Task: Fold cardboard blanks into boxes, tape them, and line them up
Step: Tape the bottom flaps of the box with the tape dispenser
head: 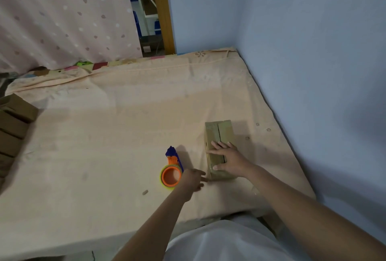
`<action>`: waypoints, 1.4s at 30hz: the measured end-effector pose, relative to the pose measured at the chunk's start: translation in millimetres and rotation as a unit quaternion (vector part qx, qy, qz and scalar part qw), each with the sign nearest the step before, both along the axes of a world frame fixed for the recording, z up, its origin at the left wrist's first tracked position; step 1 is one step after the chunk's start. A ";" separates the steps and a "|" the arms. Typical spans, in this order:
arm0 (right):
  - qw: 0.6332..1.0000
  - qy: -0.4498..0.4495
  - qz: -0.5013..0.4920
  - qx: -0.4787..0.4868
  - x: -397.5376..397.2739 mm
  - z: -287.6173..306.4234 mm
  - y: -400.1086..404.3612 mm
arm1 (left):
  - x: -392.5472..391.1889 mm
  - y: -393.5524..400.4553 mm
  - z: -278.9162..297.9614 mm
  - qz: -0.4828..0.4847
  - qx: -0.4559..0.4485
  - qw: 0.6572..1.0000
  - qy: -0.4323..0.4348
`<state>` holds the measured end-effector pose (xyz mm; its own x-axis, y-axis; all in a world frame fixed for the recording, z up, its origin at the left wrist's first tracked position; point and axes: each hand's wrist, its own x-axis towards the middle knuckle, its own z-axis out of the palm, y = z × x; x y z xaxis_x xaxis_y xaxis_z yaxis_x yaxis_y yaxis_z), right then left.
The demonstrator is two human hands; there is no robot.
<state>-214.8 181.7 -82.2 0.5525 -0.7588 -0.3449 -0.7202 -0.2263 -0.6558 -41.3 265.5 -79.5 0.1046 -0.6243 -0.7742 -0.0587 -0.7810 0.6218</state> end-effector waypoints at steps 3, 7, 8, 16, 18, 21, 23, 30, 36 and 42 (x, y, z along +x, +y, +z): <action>1.000 0.003 -0.001 0.004 1.0 2.4 -0.7 | -9.4 3.7 2.1 0.139 0.084 0.964 0.212; 1.000 0.002 -0.002 0.004 1.4 2.8 -1.1 | -8.3 4.3 0.0 0.244 0.092 0.918 0.300; 1.000 0.003 -0.002 0.005 1.1 2.7 -1.2 | -8.1 5.3 0.7 0.248 0.095 0.918 0.294; 1.000 0.009 -0.004 0.005 1.1 5.4 0.6 | -5.2 9.9 2.7 0.232 0.141 0.934 0.233; 1.000 0.006 -0.005 0.003 2.0 4.5 0.7 | -5.7 10.6 3.7 0.238 0.139 0.939 0.206; 1.000 -0.003 -0.008 -0.005 3.4 4.3 1.6 | -10.3 8.0 3.3 0.260 0.127 0.945 0.153; 1.000 -0.002 -0.009 -0.010 4.2 4.9 3.2 | -15.2 5.4 3.4 0.277 0.125 0.942 0.142; 1.000 0.002 -0.015 -0.005 3.5 6.5 5.5 | -28.0 -2.8 2.1 0.296 0.129 0.934 0.150; 1.000 0.003 -0.016 0.001 2.8 10.1 7.6 | -30.7 -9.1 -13.2 0.321 0.080 0.940 0.085; 1.000 0.010 -0.018 0.005 2.3 10.5 5.9 | -42.2 -14.8 -2.6 0.207 -0.089 0.965 -0.134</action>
<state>-212.5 187.5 -71.7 0.5180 -0.7743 -0.3634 -0.7407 -0.1935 -0.6434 -83.5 250.6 -82.1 0.5552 -0.6065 -0.5691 0.0570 -0.6549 0.7536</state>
